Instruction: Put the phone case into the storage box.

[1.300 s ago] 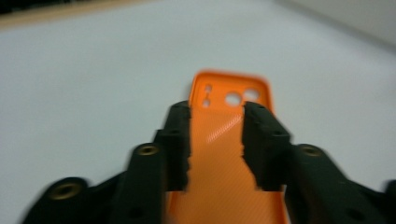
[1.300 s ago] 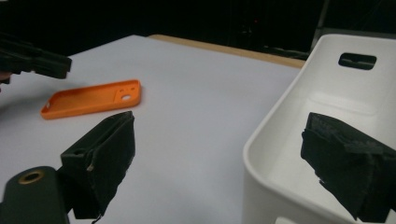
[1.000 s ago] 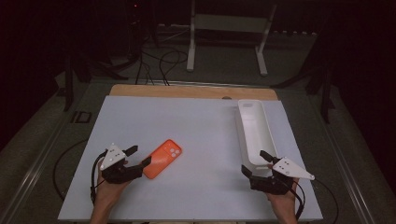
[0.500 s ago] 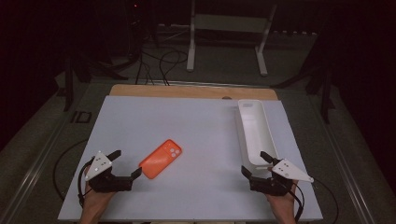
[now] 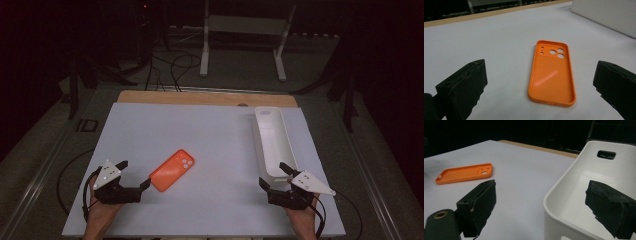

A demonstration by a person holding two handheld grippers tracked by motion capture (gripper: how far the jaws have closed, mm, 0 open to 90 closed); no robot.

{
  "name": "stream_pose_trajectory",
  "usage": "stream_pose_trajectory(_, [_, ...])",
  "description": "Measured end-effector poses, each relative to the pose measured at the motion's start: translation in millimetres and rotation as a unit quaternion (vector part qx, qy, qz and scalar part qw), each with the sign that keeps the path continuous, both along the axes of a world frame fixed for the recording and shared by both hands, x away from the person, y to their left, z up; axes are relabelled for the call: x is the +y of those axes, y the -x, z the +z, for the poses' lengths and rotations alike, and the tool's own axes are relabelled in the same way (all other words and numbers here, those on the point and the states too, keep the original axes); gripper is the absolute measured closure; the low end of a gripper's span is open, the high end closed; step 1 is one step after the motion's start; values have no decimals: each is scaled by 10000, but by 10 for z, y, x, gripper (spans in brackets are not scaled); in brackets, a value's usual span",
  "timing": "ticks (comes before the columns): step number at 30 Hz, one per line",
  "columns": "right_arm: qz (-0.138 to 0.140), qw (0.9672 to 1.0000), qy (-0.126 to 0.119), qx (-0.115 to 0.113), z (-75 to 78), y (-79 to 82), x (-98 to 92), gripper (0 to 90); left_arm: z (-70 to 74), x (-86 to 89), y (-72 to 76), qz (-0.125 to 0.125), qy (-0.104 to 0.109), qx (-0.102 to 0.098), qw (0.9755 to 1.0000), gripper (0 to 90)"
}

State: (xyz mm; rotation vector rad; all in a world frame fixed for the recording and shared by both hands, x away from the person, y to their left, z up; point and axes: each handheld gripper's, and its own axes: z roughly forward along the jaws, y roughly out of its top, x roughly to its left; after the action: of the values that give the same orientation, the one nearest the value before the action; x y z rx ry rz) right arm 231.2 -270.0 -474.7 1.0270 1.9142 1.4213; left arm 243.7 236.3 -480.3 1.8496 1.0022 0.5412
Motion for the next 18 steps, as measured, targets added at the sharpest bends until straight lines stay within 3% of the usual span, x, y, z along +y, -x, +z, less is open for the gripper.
stream_pose_trajectory(6, [-20, 10000, 61, -76, 32, 21, -3, 99, 37, -95, -94, -47, -276, 175, 9995, 2])
stream_pose_trajectory(18, [-35, 10000, 36, -56, 37, 6, -20, 97, 37, -148, -242, -107, -409, 455, 9981, 1])
